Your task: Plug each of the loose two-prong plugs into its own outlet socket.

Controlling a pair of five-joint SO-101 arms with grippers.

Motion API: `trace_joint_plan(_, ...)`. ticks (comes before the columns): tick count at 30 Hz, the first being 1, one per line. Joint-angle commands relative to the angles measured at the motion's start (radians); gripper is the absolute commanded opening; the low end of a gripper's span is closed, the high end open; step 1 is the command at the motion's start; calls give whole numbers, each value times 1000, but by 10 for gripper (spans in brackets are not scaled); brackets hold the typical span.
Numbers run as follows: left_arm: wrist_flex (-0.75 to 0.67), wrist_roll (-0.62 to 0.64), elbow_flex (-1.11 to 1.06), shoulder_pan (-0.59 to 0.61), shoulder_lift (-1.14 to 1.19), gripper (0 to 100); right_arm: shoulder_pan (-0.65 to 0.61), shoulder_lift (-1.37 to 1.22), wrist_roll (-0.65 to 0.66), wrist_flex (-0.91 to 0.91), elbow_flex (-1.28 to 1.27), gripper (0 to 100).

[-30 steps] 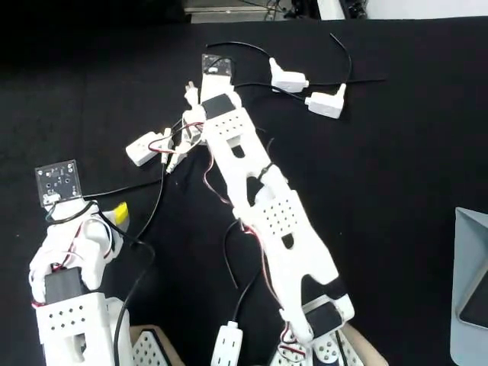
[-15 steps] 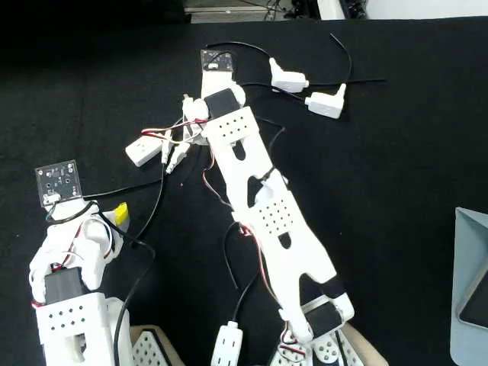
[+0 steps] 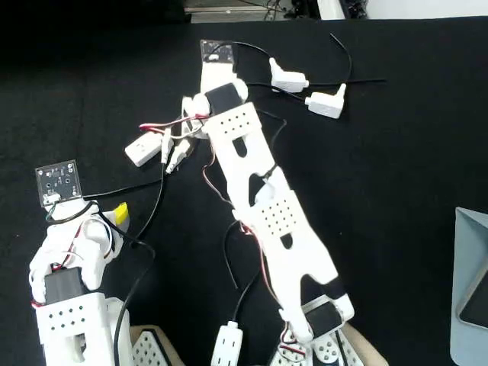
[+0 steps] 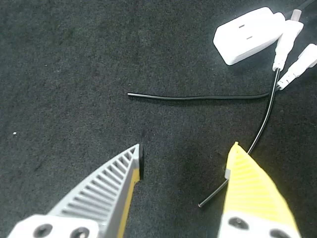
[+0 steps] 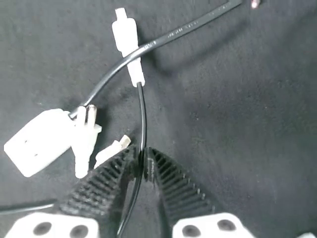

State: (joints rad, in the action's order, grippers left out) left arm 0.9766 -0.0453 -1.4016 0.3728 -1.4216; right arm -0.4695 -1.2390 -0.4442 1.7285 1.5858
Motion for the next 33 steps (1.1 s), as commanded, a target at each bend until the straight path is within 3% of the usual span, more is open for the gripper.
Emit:
trace_joint_plan(1,-8,5,4,7,-8,277,11,168,3,40,-188,11)
trace_joint_plan(12,-6,8,4,8,-8,277,14,677,5,32,-875,11)
trace_joint_plan(24,-8,8,4,8,-8,277,6,1089,5,-41,-1461,11)
trace_joint_plan(28,-8,9,4,8,-8,277,-74,1205,6,-123,-1581,12)
trace_joint_plan(33,-8,9,4,8,-8,277,-270,1241,46,-281,-1643,16)
